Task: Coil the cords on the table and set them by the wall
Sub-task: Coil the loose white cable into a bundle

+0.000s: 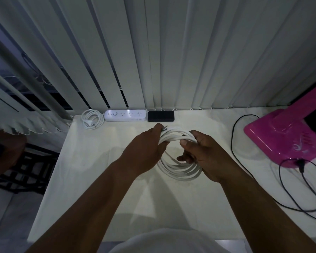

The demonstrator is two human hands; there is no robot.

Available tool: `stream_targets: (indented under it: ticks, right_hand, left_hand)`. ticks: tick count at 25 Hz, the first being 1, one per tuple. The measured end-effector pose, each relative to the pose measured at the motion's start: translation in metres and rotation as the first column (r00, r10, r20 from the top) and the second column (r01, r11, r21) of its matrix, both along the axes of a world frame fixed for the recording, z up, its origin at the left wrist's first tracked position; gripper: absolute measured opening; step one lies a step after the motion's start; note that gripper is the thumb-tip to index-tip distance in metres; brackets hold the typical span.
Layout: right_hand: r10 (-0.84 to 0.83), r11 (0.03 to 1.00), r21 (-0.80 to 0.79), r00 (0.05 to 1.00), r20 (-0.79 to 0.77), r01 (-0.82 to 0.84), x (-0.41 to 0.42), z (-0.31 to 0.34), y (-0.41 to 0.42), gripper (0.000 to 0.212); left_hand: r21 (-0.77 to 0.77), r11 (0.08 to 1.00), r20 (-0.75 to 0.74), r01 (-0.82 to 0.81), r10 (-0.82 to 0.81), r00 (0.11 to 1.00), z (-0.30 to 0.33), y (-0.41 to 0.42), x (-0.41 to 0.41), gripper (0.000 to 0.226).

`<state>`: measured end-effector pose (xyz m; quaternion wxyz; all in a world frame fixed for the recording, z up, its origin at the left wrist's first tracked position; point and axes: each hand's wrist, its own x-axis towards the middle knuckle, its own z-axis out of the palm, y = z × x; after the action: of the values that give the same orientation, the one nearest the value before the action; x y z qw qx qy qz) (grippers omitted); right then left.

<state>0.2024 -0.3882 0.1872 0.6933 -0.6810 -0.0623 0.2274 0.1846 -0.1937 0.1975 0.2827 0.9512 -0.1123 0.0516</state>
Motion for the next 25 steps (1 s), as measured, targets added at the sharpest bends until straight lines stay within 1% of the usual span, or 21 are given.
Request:
stream_targets:
  ticks: [1, 4, 5, 6, 8, 9, 12, 13, 14, 16, 17, 18, 19, 20, 21, 22, 23, 24, 25]
  right_hand:
    - [-0.006, 1.000, -0.004, 1.000, 0.012, 0.006, 0.000, 0.000, 0.000, 0.014]
    - [-0.010, 1.000, 0.022, 1.000, 0.021, 0.009, 0.000, 0.000, 0.000, 0.010]
    - [-0.004, 1.000, 0.020, 1.000, 0.023, 0.003, 0.000, 0.001, 0.000, 0.009]
    - [0.007, 1.000, 0.004, 0.999, 0.032, -0.007, 0.000, 0.002, -0.001, 0.009]
    - [0.022, 1.000, -0.024, 0.998, 0.055, -0.021, 0.000, 0.004, 0.000, 0.009]
    - [0.022, 1.000, -0.018, 0.998, 0.064, -0.021, 0.000, 0.005, 0.000, 0.011]
    - [0.038, 0.998, -0.045, 0.994, 0.104, -0.033, 0.002, 0.008, -0.002, 0.019]
    - [0.038, 0.997, -0.068, 0.992, 0.122, -0.030, 0.002, 0.009, -0.002, 0.020]
    - [0.031, 0.995, -0.099, 0.989, 0.145, -0.017, 0.002, 0.010, -0.002, 0.020]
    - [-0.001, 0.988, -0.151, 0.981, 0.193, 0.031, 0.002, 0.009, 0.000, 0.016]
    - [-0.031, 0.986, -0.155, 0.978, 0.208, 0.064, 0.001, 0.008, 0.002, 0.015]
    - [-0.077, 0.983, -0.145, 0.974, 0.212, 0.109, 0.001, 0.007, 0.003, 0.016]
    - [-0.134, 0.980, -0.119, 0.970, 0.203, 0.161, 0.002, 0.005, 0.004, 0.018]
    - [-0.189, 0.975, -0.083, 0.965, 0.181, 0.206, 0.004, 0.004, 0.004, 0.020]
    - [-0.228, 0.970, -0.048, 0.961, 0.156, 0.238, 0.005, 0.002, 0.003, 0.022]
    - [-0.255, 0.965, -0.025, 0.957, 0.138, 0.261, 0.006, 0.000, 0.003, 0.021]
    - [-0.277, 0.960, -0.015, 0.952, 0.129, 0.281, 0.007, -0.003, 0.002, 0.019]
    - [-0.298, 0.953, -0.010, 0.947, 0.120, 0.301, 0.007, -0.006, 0.003, 0.018]
    - [-0.319, 0.947, -0.005, 0.941, 0.110, 0.322, 0.007, -0.009, 0.003, 0.018]
  left_hand:
    - [0.049, 0.999, 0.031, 0.011, -0.012, 0.999, 0.001, 0.002, 0.000, 0.030]
    - [0.295, 0.955, 0.193, 0.009, -0.069, 0.979, 0.003, 0.008, 0.005, 0.036]
    - [0.324, 0.946, 0.204, 0.001, -0.071, 0.976, 0.004, 0.009, 0.005, 0.040]
    - [0.302, 0.953, 0.164, -0.001, -0.051, 0.985, 0.005, 0.010, 0.006, 0.045]
    - [0.197, 0.980, 0.030, -0.023, 0.017, 0.999, 0.005, 0.012, 0.008, 0.056]
    - [0.170, 0.985, -0.011, -0.029, 0.031, 0.999, 0.004, 0.012, 0.009, 0.062]
    - [0.094, 0.996, -0.061, -0.012, 0.017, 0.998, 0.006, 0.013, 0.010, 0.075]
    - [0.052, 0.999, -0.106, -0.011, 0.017, 0.994, 0.008, 0.013, 0.010, 0.078]
    - [0.017, 1.000, -0.169, -0.021, 0.024, 0.985, 0.009, 0.012, 0.010, 0.076]
    - [-0.040, 0.997, -0.298, -0.071, 0.056, 0.953, 0.011, 0.010, 0.010, 0.057]
    - [-0.085, 0.989, -0.351, -0.118, 0.081, 0.933, 0.011, 0.009, 0.010, 0.049]
    - [-0.150, 0.971, -0.393, -0.185, 0.113, 0.913, 0.011, 0.007, 0.008, 0.045]
    - [-0.246, 0.930, -0.425, -0.272, 0.149, 0.893, 0.008, 0.005, 0.005, 0.045]
    - [-0.374, 0.849, -0.464, -0.373, 0.177, 0.868, 0.005, 0.002, 0.000, 0.045]
    - [-0.507, 0.724, -0.511, -0.467, 0.184, 0.840, 0.003, -0.001, -0.004, 0.045]
    - [-0.620, 0.573, -0.557, -0.536, 0.160, 0.815, 0.001, -0.005, -0.009, 0.040]
    - [-0.691, 0.431, -0.595, -0.581, 0.117, 0.795, -0.001, -0.009, -0.012, 0.034]
    - [-0.717, 0.335, -0.625, -0.611, 0.080, 0.777, -0.002, -0.010, -0.015, 0.029]
    - [-0.721, 0.282, -0.647, -0.633, 0.052, 0.761, -0.002, -0.010, -0.018, 0.025]
